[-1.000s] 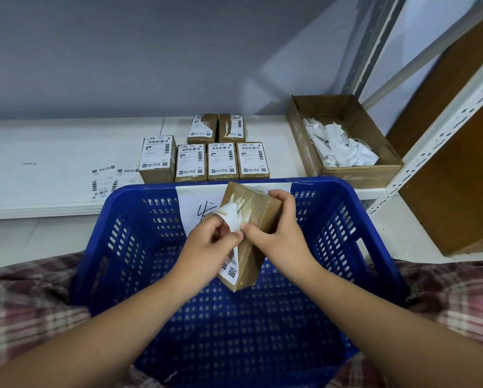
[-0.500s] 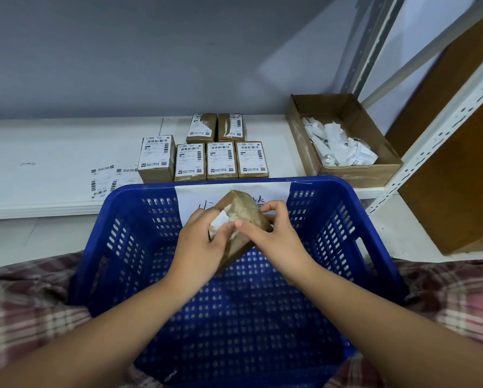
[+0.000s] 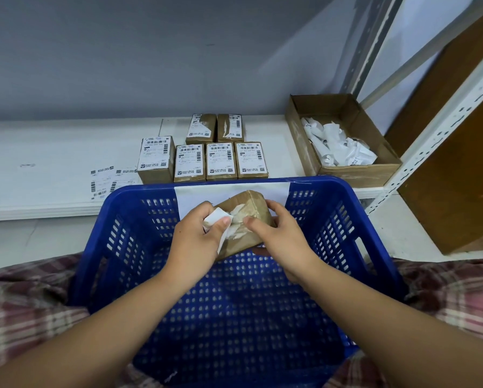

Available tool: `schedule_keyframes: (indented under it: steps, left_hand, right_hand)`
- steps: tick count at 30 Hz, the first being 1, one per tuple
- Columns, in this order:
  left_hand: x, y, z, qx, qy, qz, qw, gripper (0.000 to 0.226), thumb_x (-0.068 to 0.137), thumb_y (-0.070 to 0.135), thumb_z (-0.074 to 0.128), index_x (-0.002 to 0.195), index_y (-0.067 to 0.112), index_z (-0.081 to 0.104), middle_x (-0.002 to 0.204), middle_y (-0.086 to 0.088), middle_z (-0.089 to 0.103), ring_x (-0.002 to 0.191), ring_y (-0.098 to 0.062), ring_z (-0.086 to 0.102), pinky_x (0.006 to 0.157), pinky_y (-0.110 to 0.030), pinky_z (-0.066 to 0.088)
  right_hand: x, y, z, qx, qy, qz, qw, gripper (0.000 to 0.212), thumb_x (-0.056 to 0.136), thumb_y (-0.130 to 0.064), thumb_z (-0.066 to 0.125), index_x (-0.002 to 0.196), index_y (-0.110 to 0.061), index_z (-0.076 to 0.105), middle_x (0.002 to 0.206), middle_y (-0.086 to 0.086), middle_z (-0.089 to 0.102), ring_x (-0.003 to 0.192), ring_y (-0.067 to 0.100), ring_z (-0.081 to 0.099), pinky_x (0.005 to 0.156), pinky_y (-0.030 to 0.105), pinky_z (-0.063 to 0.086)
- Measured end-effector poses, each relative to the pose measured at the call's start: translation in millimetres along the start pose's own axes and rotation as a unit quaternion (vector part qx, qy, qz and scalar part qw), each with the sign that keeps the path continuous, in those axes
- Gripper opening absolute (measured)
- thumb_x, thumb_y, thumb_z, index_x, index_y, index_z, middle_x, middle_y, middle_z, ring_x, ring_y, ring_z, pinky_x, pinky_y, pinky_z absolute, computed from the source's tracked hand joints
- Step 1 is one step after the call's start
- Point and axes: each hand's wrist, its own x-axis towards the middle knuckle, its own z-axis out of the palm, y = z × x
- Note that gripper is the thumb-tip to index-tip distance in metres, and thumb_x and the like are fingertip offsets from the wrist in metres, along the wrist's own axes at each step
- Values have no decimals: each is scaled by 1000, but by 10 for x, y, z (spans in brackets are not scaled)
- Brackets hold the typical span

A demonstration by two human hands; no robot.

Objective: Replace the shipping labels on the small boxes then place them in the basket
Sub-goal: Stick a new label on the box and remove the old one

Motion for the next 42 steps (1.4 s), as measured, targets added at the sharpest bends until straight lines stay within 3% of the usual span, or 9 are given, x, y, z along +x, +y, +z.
schedule_keyframes:
  steps: [4,12,16,19,25,31,34,37,42]
  left_hand:
    - [14,47,2,-80,-7,-59,995,28,94,13,55,69,9,45,58,-1,49,39,0,44,36,-12,32]
    - [123,-4,-53,-196,-4,-107,975,30,93,20,59,87,-6,44,79,-18,56,71,-24,53,65,-38,41]
    - [127,8,-57,-174,20,-98,980,24,94,20,57,93,-3,52,82,-19,63,71,-20,59,65,-33,45]
    - [107,58,-53,-149,34,-94,984,24,95,19,55,94,-5,51,77,-11,60,57,-6,56,46,-16,44]
    - [122,118,-69,-106,66,-95,988,18,95,21,54,94,3,58,87,-7,62,69,-11,56,40,-11,41]
    - [216,9,-97,-43,104,-103,988,22,91,28,60,106,11,62,122,4,45,111,-16,49,99,-34,40]
    - [246,-27,-98,-89,86,-146,981,22,87,35,64,91,13,63,122,-11,53,105,-28,58,90,-44,49]
    - [247,-16,-103,-171,70,-184,965,14,91,26,61,83,15,61,98,-11,64,80,-22,64,61,-30,50]
    - [212,59,-122,-216,65,-194,955,13,93,19,59,82,10,59,73,-4,65,57,-12,60,42,-16,46]
  right_hand:
    - [0,-51,-26,37,-6,19,999,47,88,-24,69,132,-21,54,104,-4,70,80,7,72,71,25,58]
    - [44,-126,-71,55,0,33,998,49,89,-26,69,135,-17,55,110,0,68,86,11,71,72,26,59]
    - [55,-137,-86,61,-3,36,997,45,89,-26,68,131,-15,59,104,-2,70,84,10,71,76,30,60]
    - [69,-146,-102,58,4,38,998,49,87,-27,70,133,-14,57,110,1,69,89,12,71,74,31,61]
    - [67,-176,-132,76,3,34,996,47,87,-24,71,131,-14,57,111,3,68,91,15,70,70,30,60]
    - [76,-189,-147,91,15,30,995,45,87,-24,71,129,-15,59,115,5,67,95,18,70,76,35,61]
    - [83,-182,-139,95,20,31,995,44,87,-23,71,128,-15,59,115,6,68,95,18,70,78,36,61]
    - [93,-175,-145,99,20,34,994,44,86,-24,71,128,-15,60,117,7,68,96,20,70,78,37,61]
    - [90,-192,-168,110,19,26,993,40,88,-22,69,127,-16,60,112,4,68,92,16,71,74,32,61]
